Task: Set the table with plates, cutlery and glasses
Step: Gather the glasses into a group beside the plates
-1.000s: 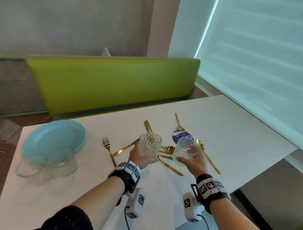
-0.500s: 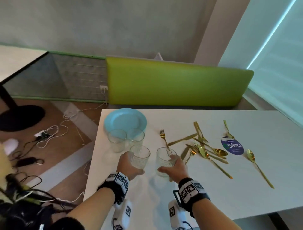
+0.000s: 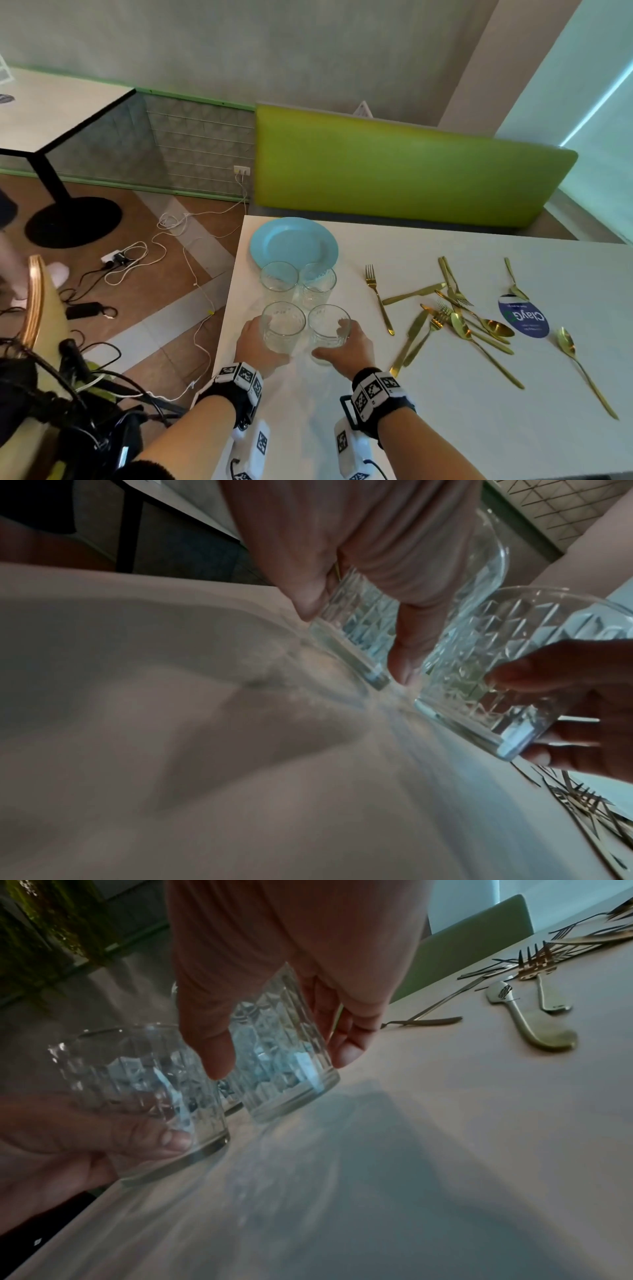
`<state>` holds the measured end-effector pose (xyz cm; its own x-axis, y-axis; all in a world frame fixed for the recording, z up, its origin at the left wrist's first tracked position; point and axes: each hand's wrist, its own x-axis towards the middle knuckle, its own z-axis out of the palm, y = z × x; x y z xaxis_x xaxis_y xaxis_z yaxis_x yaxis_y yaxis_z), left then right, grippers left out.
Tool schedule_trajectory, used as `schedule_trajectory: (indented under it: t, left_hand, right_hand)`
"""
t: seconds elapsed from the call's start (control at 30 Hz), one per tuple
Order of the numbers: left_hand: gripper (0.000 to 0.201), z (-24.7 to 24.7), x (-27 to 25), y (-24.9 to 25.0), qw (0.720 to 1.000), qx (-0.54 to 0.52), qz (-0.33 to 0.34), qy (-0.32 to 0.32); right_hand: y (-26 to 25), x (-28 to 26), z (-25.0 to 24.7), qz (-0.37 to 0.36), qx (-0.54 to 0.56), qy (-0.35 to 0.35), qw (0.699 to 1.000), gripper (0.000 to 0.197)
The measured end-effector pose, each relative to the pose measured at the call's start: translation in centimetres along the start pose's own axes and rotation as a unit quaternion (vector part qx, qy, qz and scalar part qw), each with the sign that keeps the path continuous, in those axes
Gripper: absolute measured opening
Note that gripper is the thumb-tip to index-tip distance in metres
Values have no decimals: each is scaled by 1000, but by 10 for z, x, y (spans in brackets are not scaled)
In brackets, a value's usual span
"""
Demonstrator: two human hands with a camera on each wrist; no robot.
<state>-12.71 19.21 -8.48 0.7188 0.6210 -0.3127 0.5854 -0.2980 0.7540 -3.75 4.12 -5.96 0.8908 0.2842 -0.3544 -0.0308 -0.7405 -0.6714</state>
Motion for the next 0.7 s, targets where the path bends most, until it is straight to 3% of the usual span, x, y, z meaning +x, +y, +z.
schedule_trajectory:
  t: [0.7]
  left_hand:
    - [86,9,12,1,998,-34,-32,46]
  right_hand:
    - [-3,18,11,-10,6,-8,1000,82]
